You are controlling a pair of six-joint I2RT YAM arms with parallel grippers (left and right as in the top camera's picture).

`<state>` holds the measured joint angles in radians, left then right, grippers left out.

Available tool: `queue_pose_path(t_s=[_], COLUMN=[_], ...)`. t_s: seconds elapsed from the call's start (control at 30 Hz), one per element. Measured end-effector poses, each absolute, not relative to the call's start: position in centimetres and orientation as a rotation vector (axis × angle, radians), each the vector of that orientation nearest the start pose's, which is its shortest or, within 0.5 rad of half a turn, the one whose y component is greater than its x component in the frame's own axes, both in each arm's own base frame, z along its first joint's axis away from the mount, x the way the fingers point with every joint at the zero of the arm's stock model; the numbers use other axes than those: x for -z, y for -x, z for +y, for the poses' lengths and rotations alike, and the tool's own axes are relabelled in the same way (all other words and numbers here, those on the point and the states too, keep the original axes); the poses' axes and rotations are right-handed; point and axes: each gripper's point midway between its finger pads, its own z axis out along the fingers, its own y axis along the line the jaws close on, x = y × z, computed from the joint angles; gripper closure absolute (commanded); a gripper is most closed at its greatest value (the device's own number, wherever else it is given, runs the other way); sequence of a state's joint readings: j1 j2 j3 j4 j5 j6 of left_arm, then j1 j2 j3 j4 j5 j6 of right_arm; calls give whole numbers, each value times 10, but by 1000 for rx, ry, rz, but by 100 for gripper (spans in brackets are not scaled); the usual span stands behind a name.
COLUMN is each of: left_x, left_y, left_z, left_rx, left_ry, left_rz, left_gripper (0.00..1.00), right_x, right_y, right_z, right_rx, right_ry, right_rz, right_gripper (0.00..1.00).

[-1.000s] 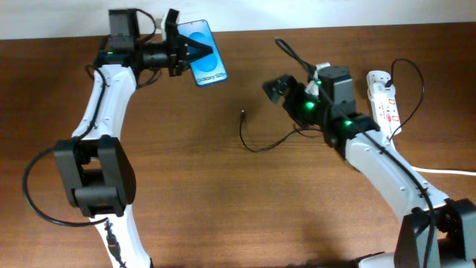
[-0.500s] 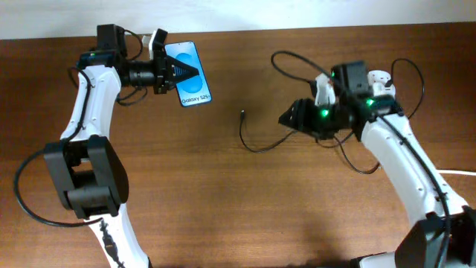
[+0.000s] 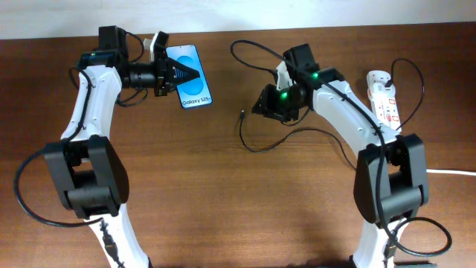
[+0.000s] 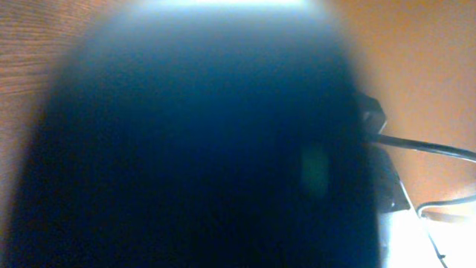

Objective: Plug charger to phone and switch on socket

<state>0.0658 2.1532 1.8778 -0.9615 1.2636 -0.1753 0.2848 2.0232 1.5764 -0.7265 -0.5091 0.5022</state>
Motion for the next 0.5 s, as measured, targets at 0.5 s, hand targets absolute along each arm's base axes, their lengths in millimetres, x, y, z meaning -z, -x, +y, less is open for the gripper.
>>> queue_pose_path(t_s=[0.5], left_x=[-210], left_y=[-474], left_z=[-99], left_rx=[1748], left_ry=[85], left_rz=[2319], left_gripper=[100], right_x=[-42], right_y=[-444], right_z=[246], right_rx=[-897], right_ry=[-169], right_rz=[2826], right_gripper=[70])
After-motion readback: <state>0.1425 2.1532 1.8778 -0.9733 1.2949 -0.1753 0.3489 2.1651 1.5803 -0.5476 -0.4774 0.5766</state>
